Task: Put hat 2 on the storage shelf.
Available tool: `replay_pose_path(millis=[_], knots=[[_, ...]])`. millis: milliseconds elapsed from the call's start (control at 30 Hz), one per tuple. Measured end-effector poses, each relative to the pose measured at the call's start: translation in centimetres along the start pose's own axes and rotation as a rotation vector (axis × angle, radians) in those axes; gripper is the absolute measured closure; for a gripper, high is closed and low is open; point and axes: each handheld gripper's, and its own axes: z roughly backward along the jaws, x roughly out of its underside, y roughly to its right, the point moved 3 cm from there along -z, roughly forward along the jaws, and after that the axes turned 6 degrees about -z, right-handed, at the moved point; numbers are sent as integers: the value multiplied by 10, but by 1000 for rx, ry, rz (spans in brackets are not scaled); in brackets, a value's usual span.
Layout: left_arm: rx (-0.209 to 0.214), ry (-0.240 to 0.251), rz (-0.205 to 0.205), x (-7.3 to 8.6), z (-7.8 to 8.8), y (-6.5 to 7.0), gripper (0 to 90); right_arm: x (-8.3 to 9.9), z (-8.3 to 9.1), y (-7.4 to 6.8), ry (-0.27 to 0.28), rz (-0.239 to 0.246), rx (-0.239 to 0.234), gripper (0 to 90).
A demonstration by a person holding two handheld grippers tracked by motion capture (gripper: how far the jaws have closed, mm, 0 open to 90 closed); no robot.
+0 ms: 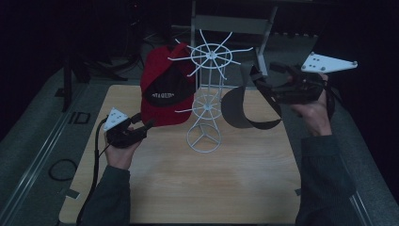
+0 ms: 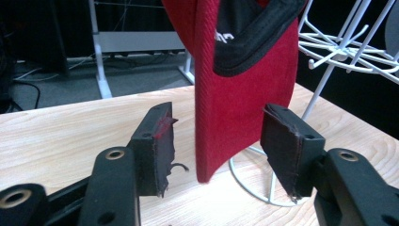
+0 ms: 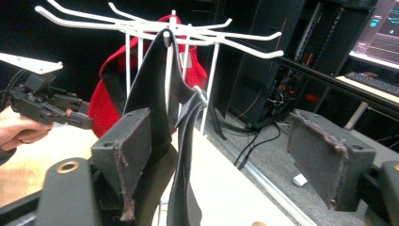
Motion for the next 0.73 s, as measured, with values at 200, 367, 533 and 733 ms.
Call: replay_pose_path(millis=[200, 367, 533, 733], knots=[[-10, 3, -24, 0, 3, 1, 408, 3, 1, 1, -7, -8, -1, 188], [-19, -2, -25, 0, 4, 0, 373, 5, 3, 0, -7, -12, -8, 177], [-25, -4, -28, 1, 5, 0, 350, 8, 5, -5, -9, -9, -22, 163], [-34, -5, -28, 2, 5, -1, 339, 9, 9, -9, -2, -4, -33, 151]])
